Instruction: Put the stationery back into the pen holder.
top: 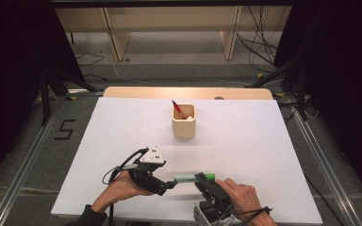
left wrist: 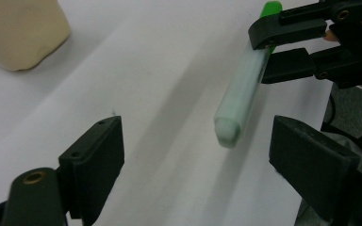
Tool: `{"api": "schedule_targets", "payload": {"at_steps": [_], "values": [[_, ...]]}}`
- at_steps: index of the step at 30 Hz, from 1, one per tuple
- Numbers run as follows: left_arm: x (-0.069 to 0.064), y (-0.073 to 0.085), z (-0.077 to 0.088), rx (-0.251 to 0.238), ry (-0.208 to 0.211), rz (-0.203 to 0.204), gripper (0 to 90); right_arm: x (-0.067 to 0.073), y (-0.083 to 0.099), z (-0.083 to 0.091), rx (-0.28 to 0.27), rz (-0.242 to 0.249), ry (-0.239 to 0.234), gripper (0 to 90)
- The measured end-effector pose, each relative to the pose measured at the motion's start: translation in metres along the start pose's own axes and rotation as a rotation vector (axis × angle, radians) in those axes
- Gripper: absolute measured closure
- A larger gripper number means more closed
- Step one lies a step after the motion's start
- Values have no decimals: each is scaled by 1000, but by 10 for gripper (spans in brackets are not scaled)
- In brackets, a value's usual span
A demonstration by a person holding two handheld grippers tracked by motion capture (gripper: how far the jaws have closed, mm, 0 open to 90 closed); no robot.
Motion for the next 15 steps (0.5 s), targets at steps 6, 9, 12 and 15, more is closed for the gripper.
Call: {"api": "schedule_targets", "payload": {"at_steps": [6,9,12,15], "values": [[-7,-9,-9,59,19,-47,193,7,-3,0,2,63,14,672],[-8,-12,-13,96,24,-70,212,8,-3,-1,-1,94,13,672],[-8,-16,-16,120,32,-81,226,11,-4,-1,1,115,13,672],[-11,-18,-19,151,52,-91,244,12,-5,-1,-5,121,18,672]]}}
Point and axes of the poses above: each handheld gripper's, and its own axes: z roughly backward along the jaws, y roughly out of its underside, x roughly to its left, the point moved 5 cm from there along -z, roughly forward along the jaws, and after that the axes turned 5 degrees about x, right-handed, at the moved point
